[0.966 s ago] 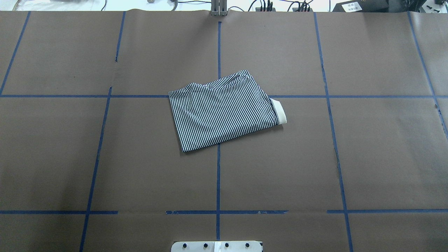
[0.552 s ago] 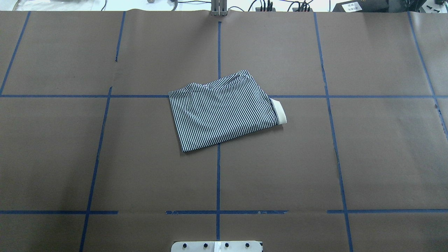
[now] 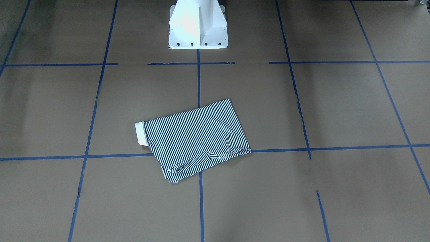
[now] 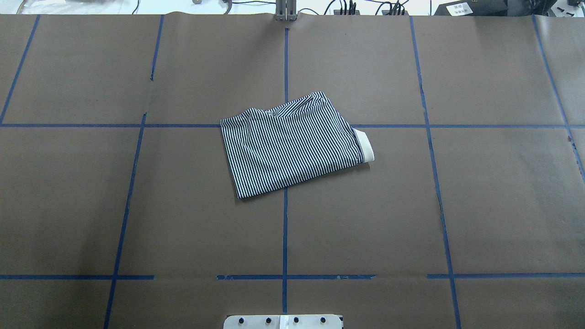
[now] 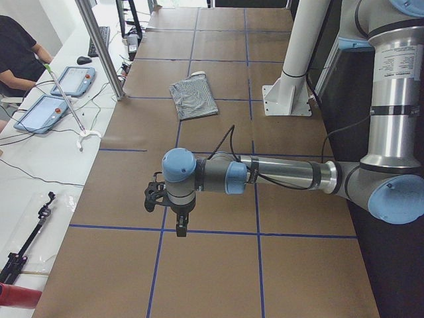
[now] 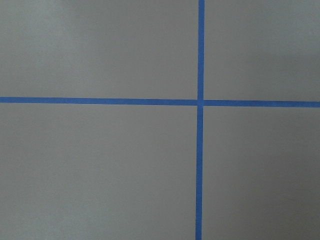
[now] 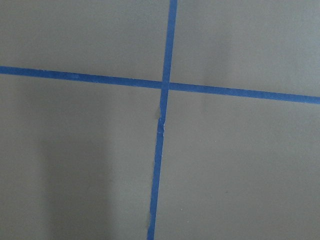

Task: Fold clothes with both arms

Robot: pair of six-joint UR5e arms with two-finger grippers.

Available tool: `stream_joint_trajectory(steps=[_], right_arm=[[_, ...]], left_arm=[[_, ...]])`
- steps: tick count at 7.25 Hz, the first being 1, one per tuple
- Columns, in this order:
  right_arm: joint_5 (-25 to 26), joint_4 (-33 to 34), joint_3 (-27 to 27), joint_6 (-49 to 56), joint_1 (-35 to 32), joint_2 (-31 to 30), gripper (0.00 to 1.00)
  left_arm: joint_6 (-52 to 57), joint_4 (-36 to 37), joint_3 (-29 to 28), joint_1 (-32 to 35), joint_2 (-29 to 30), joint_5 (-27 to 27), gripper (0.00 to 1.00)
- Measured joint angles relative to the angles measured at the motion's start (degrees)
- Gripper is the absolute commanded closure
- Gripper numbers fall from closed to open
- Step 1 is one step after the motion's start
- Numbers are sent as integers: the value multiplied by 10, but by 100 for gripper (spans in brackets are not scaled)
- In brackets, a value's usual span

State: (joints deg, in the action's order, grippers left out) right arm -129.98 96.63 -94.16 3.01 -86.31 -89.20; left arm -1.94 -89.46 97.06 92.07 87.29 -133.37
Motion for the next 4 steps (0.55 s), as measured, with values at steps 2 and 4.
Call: stream_joint_trajectory(steps=[2, 4], right_arm=[[1, 0, -1, -1, 0, 1, 0], [1, 0, -1, -1, 0, 1, 0]], left_arm=[[1, 1, 1, 0, 3, -1, 0], [5, 7, 12, 0, 6, -1, 0]])
